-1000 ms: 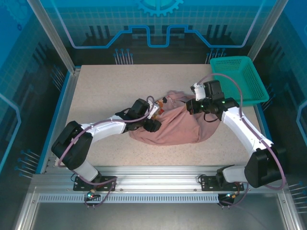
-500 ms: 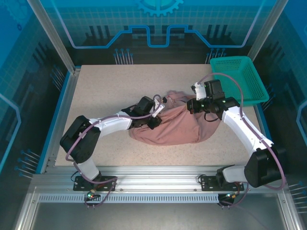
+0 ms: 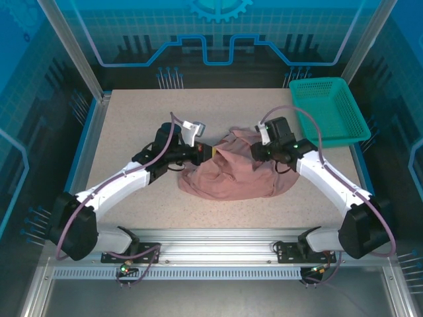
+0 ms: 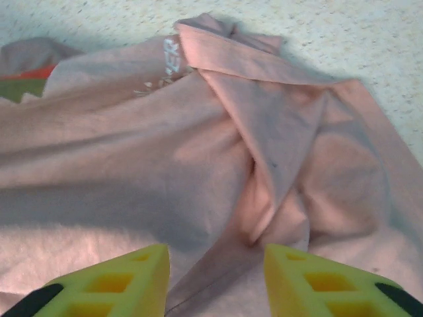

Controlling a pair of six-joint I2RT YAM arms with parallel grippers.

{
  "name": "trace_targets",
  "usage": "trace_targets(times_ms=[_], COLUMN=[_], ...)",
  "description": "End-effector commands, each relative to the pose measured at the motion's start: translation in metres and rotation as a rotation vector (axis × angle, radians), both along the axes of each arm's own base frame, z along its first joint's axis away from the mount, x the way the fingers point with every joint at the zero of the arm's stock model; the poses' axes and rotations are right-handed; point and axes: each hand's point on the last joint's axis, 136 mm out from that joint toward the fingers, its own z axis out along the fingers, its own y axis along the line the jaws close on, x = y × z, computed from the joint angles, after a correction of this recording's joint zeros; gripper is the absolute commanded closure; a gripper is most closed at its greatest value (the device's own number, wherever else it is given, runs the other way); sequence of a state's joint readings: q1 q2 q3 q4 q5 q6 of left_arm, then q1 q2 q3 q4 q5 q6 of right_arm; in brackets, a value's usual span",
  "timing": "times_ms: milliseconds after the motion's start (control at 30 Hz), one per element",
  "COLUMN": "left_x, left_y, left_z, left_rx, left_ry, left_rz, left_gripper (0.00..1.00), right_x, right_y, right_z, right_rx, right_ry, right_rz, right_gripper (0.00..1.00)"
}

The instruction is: Fold the inside-out t-shirt

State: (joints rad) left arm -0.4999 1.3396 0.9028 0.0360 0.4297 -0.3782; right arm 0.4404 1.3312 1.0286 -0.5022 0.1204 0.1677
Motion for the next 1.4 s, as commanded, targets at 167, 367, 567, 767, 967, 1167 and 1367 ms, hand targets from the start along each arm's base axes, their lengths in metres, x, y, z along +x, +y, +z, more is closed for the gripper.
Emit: trace_targets(times_ms=[167,367,567,767,967,1167,1367], left_x=[-0.006,-0.011,0.0,0.037,0.044,0.0,-0.06], left_y=[0.0,0.001,0.031,0.082,0.104,0.096,0.035], left_z=[0.003,0.009,0.016,-0.016,-0.032,-0.028,-0.029], left_rx=[-0.054,-0.05,-0.059,0.207,0.383,0.481,0.326], left_ry=[0.074,0.059,0.041,0.042,0.016,-0.077,-0.125], left_rz=[-0.003,-0.022,0.101,0.39,0.48,0.432,0.101], left_gripper=[1.0,1.0,1.0,1.0,0.81,0.48,0.4], right_x=[-0.05,-0.012,-0.002,-0.098,-0.107,-0.086,-0.071], right_y=[0.076,0.088,0.111,0.13,0.122,0.119,0.112], right_z=[-0.011,-0.035,-0.029,0.033,0.067,0.074,0.073], right_rx=[0.05,-0.038,0.14,0.657,0.755,0.795,0.788], right_ry=[-0.151,-0.23,-0.117,0.171,0.179,0.204,0.205], right_rz=[0.349,0.288,0.403,0.774,0.78,0.698,0.636], right_gripper=[0.29,0.21,0.79,1.0,1.0,1.0,1.0])
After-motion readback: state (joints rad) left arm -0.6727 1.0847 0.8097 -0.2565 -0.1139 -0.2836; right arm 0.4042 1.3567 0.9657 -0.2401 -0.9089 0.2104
